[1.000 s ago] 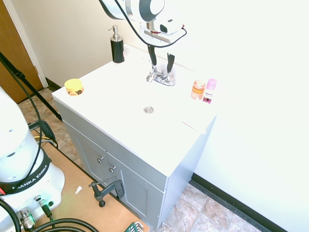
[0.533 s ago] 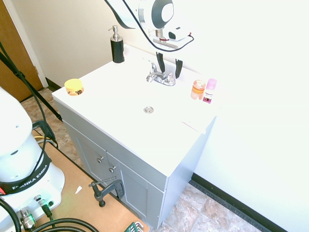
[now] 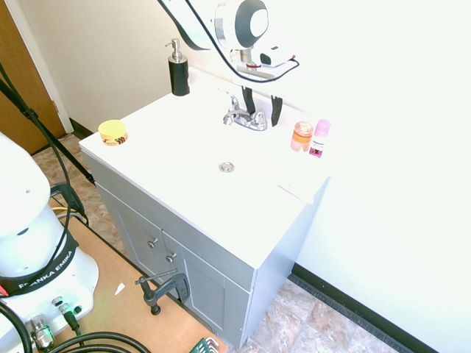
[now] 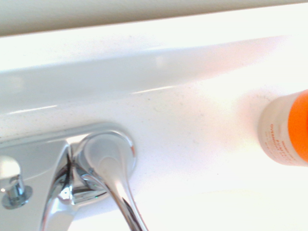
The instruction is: Turn off the cold water
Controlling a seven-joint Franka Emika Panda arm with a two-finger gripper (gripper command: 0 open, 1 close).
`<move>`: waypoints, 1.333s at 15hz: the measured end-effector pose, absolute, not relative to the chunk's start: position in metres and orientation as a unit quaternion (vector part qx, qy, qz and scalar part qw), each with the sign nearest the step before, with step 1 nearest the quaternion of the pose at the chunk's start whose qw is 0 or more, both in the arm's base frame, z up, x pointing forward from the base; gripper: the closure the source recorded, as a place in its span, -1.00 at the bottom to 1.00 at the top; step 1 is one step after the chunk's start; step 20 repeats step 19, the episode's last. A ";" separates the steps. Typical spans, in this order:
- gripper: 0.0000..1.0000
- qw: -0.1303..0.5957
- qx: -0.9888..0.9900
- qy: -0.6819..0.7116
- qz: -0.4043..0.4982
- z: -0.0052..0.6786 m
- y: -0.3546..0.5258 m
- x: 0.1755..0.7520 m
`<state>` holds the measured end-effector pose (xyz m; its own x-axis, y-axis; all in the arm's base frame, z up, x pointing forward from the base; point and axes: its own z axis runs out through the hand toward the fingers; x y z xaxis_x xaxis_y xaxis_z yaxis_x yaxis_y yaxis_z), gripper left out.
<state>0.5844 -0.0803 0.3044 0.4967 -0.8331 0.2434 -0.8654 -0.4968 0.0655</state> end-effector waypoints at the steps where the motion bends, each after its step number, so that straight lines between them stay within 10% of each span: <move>1: -1.00 0.094 0.859 -0.496 0.091 0.304 -0.084 0.584; 20: -1.00 0.041 0.874 -0.481 0.059 0.356 -0.072 0.542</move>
